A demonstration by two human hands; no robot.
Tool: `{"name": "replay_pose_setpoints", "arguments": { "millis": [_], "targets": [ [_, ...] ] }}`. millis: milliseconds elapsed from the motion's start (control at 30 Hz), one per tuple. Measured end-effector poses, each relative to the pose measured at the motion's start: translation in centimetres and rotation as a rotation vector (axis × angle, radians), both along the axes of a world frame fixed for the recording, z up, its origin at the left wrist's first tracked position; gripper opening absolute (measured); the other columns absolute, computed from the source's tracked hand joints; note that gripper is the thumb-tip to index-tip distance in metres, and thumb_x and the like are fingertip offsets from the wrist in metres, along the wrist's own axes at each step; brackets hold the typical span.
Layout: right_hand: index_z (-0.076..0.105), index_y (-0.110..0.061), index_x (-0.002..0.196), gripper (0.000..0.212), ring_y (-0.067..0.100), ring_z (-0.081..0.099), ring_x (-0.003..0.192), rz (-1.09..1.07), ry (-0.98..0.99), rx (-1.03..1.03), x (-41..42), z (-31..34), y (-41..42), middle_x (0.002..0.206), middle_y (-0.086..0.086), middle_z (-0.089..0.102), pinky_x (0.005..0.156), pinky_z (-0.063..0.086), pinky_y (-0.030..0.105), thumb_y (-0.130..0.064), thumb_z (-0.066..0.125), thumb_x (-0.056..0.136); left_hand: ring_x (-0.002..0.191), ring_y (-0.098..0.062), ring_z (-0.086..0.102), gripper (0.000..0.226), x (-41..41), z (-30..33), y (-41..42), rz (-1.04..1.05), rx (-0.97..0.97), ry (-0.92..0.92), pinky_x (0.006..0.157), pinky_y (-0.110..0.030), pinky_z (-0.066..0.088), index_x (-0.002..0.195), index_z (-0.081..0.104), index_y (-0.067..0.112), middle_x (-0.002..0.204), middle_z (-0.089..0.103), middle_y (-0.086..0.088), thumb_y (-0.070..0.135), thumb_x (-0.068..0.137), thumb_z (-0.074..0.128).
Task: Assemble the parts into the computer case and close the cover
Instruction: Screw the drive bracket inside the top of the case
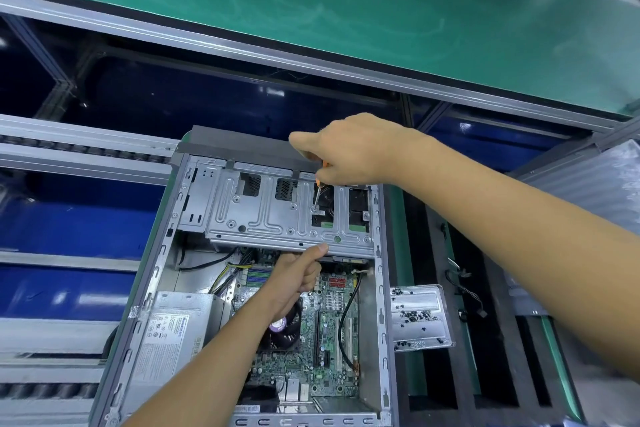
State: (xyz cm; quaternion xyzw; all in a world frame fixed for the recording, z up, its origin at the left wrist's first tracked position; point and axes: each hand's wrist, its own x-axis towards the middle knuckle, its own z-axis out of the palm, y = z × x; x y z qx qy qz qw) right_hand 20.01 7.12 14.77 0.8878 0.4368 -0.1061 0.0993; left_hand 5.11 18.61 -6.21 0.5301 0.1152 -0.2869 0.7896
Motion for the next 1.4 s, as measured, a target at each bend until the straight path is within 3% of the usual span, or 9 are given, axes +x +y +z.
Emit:
{"name": "replay_pose_setpoints", "arguments": {
  "millis": [100, 367, 467, 533, 633, 900, 1067, 1300, 1400],
  "targets": [
    [0.039, -0.028, 0.100, 0.032, 0.021, 0.047, 0.059, 0.020, 0.090, 0.000, 0.0, 0.3, 0.1, 0.098, -0.002, 0.039, 0.048, 0.028, 0.035, -0.004, 0.056, 0.087, 0.053, -0.016, 0.014, 0.041, 0.0, 0.1, 0.0, 0.003, -0.001, -0.002, 0.050, -0.019, 0.029, 0.050, 0.067, 0.027, 0.054, 0.019, 0.004, 0.047, 0.086, 0.067],
    [0.035, -0.022, 0.076, 0.029, 0.021, 0.043, 0.052, -0.121, 0.036, -0.085, -0.1, 0.3, 0.2, 0.064, 0.000, 0.047, 0.048, 0.027, 0.031, -0.022, 0.055, 0.097, 0.053, -0.018, 0.015, 0.049, 0.0, 0.1, -0.1, 0.019, 0.040, -0.002, 0.052, -0.019, 0.033, 0.044, 0.047, 0.028, 0.053, 0.020, 0.000, 0.052, 0.081, 0.069],
    [0.027, -0.028, 0.096, 0.031, 0.022, 0.050, 0.057, -0.173, 0.112, -0.063, -0.5, 0.4, 0.2, 0.079, 0.000, 0.048, 0.049, 0.032, 0.033, -0.021, 0.056, 0.095, 0.053, -0.017, 0.015, 0.050, -0.1, 0.2, 0.0, 0.002, 0.038, -0.005, 0.054, -0.022, 0.029, 0.042, 0.053, 0.026, 0.052, 0.020, 0.001, 0.052, 0.081, 0.069],
    [0.019, -0.037, 0.095, 0.049, 0.025, 0.049, 0.057, -0.098, 0.188, -0.039, -1.0, 0.8, 0.6, 0.097, 0.002, 0.040, 0.047, 0.033, 0.038, -0.005, 0.056, 0.088, 0.053, -0.018, 0.015, 0.049, -0.1, 0.3, 0.1, -0.004, 0.032, -0.004, 0.054, -0.022, 0.028, 0.042, 0.053, 0.026, 0.053, 0.020, 0.001, 0.052, 0.082, 0.068],
    [0.025, -0.035, 0.091, 0.046, 0.022, 0.042, 0.057, 0.023, 0.176, -0.063, -1.0, 1.1, 0.7, 0.098, -0.001, 0.033, 0.049, 0.033, 0.042, 0.005, 0.047, 0.087, 0.054, -0.018, 0.014, 0.049, -0.1, 0.2, 0.1, 0.001, 0.030, -0.009, 0.052, -0.020, 0.029, 0.043, 0.052, 0.026, 0.054, 0.019, 0.001, 0.051, 0.083, 0.068],
    [0.039, -0.019, 0.078, 0.020, 0.030, 0.057, 0.049, -0.105, 0.182, -0.028, -0.7, 0.4, 1.4, 0.064, 0.007, 0.054, 0.048, 0.045, 0.041, -0.010, 0.048, 0.094, 0.051, -0.018, 0.017, 0.051, 0.1, -1.3, 0.0, 0.004, 0.024, -0.018, 0.051, -0.016, 0.036, 0.047, 0.050, 0.030, 0.053, 0.021, 0.001, 0.058, 0.081, 0.074],
    [0.042, -0.017, 0.086, 0.018, 0.025, 0.063, 0.042, -0.335, 0.246, -0.005, -0.6, 0.6, 1.5, 0.076, 0.007, 0.060, 0.047, 0.043, 0.032, -0.024, 0.048, 0.102, 0.048, -0.018, 0.019, 0.051, 0.2, -2.0, 0.0, 0.005, 0.021, -0.008, 0.050, -0.014, 0.039, 0.049, 0.050, 0.029, 0.052, 0.023, 0.003, 0.059, 0.082, 0.075],
    [0.022, -0.037, 0.133, 0.048, 0.019, 0.042, 0.055, 0.284, 0.002, -0.408, 0.4, 2.2, 0.7, 0.107, -0.002, 0.041, 0.052, 0.046, 0.041, -0.022, 0.054, 0.100, 0.048, -0.017, 0.019, 0.053, 0.3, -2.0, 0.0, 0.006, 0.021, -0.008, 0.049, -0.015, 0.038, 0.046, 0.047, 0.030, 0.051, 0.023, 0.004, 0.058, 0.083, 0.074],
    [0.039, -0.026, 0.138, 0.044, 0.015, 0.032, 0.054, 0.527, -0.017, -0.454, 0.4, 1.9, 0.7, 0.116, 0.001, 0.048, 0.053, 0.033, 0.038, -0.013, 0.055, 0.099, 0.049, -0.017, 0.018, 0.053, 0.3, -1.9, 0.0, -0.001, 0.025, -0.009, 0.049, -0.016, 0.036, 0.045, 0.048, 0.030, 0.051, 0.021, 0.004, 0.058, 0.083, 0.074]
  ]
}}
